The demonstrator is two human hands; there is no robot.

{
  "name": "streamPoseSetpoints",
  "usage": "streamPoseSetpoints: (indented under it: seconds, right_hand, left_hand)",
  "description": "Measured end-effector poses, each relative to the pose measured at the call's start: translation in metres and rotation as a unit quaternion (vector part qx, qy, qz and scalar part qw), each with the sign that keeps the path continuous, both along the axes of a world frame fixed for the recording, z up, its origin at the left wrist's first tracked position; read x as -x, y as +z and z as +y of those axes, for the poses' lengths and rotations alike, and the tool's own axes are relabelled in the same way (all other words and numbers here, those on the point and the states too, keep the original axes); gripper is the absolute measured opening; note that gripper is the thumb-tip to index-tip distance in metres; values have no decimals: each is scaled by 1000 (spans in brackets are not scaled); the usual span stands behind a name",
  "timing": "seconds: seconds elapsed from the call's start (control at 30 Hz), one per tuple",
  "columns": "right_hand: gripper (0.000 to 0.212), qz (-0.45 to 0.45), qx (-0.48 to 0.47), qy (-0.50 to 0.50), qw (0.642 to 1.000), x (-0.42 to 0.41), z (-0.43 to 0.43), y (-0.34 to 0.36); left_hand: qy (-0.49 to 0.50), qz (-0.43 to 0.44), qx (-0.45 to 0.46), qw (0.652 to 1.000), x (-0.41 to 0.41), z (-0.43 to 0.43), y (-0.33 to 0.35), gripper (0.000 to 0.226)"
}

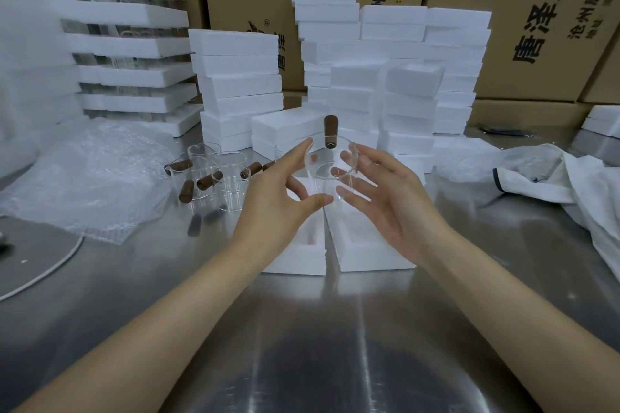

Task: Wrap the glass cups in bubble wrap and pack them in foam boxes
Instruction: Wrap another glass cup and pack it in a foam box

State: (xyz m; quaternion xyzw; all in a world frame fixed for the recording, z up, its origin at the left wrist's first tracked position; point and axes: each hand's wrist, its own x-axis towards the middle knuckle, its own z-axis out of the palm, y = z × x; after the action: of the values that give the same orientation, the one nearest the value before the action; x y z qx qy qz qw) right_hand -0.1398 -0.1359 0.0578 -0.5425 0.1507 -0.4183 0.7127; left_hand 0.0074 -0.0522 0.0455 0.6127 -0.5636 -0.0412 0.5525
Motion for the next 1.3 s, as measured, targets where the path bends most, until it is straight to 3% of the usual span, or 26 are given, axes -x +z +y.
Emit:
streamPoseSetpoints:
  seconds: [0.1,0.2,0.33,0.53,0.6,0.67,0.77,0.83,0.93,1.07,1.13,1.3]
  right_hand:
    - [16,14,30,-9,999,1,-2,0]
    - [31,73,135,-55,987,2,-3,-1]
    - [70,148,284,-109,941,3,-6,-8]
    - [70,175,471,-229,834,3,-8,-19]
    - [72,173,493,-249,816,2,-10,-23]
    - [72,193,509,-267,795,2,-13,-24]
    - [73,223,533,-288,764,3,-15,-25]
    - [74,226,536,-294,758,3,-15,-25]
    - [78,231,548,-296,747,4,-14,-24]
    - [79,240,546,-279,753,2,-11,-26]
    - [79,238,536,-272,763,0,-10,-28]
    - [80,245,535,-259,766,0,-10,-30]
  left_hand:
    - [-25,5,-3,1000,-2,-1,0,74]
    - [-43,29,-18,998,-5,-2,-2,66]
    - [-71,51,-6,996,-2,-1,0,66]
    - [-96,37,25,994,-4,1,4,68]
    - [-20,16,45,999,-10,2,8,58]
    - [125,-33,55,990,-27,5,15,46]
    - [323,-114,26,939,-68,12,22,35]
    - [381,-101,-25,919,-97,16,21,33]
    - [445,-110,-194,867,-132,23,14,41]
    - [428,-62,-351,831,-152,29,-5,37]
    - [412,-72,-378,826,-153,29,-16,30]
    - [405,-43,-335,850,-159,29,-18,9]
